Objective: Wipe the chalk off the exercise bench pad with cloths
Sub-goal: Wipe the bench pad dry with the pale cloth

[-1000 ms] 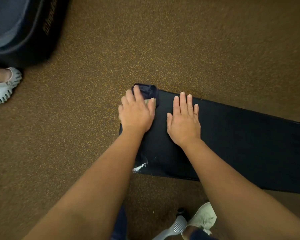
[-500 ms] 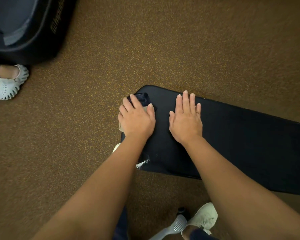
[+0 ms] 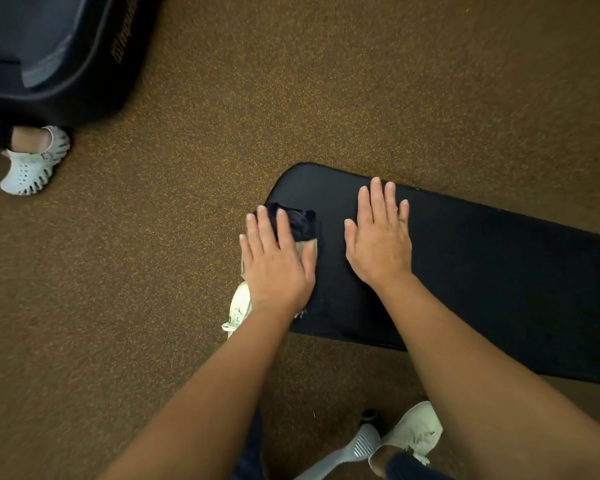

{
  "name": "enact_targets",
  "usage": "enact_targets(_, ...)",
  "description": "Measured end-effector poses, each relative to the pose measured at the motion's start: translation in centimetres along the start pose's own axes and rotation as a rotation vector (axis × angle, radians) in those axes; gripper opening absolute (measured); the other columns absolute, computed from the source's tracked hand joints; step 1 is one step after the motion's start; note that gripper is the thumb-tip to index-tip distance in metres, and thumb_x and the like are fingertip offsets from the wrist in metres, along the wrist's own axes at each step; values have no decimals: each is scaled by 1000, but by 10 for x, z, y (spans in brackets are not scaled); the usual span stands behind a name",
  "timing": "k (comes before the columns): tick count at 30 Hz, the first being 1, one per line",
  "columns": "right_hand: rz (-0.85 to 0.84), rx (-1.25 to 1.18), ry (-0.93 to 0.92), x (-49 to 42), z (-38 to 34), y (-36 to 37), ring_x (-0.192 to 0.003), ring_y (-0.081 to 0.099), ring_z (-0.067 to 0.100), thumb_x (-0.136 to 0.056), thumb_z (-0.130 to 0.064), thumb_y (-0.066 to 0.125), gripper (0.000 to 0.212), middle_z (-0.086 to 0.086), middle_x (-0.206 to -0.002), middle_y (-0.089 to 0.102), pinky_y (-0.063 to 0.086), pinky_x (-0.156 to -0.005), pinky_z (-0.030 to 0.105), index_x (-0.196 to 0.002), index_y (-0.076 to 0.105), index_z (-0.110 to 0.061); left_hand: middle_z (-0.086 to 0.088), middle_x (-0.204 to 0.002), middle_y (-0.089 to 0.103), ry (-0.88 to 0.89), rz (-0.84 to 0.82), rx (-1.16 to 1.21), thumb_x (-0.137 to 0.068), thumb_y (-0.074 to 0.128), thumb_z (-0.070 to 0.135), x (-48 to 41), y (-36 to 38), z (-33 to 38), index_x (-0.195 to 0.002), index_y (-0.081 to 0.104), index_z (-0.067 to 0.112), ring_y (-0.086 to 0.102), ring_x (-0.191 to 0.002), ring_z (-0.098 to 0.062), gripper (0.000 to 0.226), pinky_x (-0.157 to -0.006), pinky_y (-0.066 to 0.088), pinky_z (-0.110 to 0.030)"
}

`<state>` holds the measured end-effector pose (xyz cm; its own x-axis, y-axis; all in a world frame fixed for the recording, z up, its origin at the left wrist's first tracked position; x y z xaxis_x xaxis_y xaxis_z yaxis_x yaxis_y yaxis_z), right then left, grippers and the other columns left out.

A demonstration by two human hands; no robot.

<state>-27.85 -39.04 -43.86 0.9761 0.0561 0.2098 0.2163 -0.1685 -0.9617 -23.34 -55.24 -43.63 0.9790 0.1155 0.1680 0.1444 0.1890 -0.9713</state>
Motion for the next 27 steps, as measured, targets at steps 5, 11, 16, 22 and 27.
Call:
enact_targets(5,2,-17,-45,9,-3,0,-148,0,29,-101,-34,32,60,13,-161,8,-1,-119,46,-151,18,-6,-15,-158,11,338,-71,-127,-95,23,59,25,8,14,-151,18,14,4,-146,-31,72,-117,9,-51)
enact_targets(11,19,-1,-17,18,-1,1,-148,0,29,-100,-36,28,61,13,-161,7,-2,-118,47,-152,16,-7,-16,-159,4,155,-70,-96,-94,25,56,10,7,16,-151,12,14,-1,-146,-31,72,-118,5,-49)
enact_targets(16,13,-8,-7,20,-1,3,-148,-1,29,-100,-36,28,61,12,-161,7,-1,-118,48,-152,16,-7,-17,-158,6,257,-71,-105,-96,25,55,28,10,20,-150,15,11,0,-146,-33,71,-117,9,-52)
enact_targets(22,-10,9,-11,19,1,4,-148,-5,28,-101,-38,25,61,11,-161,2,-4,-118,47,-153,11,-9,-16,-159,0,24,-76,-8,-95,21,55,-17,2,-16,-151,6,14,-2,-146,-33,71,-117,11,-52)
enact_targets(27,-32,0,-15,20,1,6,-148,-9,26,-101,-38,22,62,10,-162,-2,-6,-118,45,-153,7,-9,-16,-158,2,247,-101,-129,-97,17,54,21,7,9,-151,11,11,-4,-146,-33,70,-117,8,-53)
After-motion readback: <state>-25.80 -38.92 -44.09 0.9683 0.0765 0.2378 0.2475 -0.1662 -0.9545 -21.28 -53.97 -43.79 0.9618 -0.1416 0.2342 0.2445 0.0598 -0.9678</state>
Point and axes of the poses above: each hand's wrist, its own x-axis away from the middle knuckle, its own y-axis out of the palm, z = x × y, the point moved 9 cm from there along -x, towards the middle knuckle
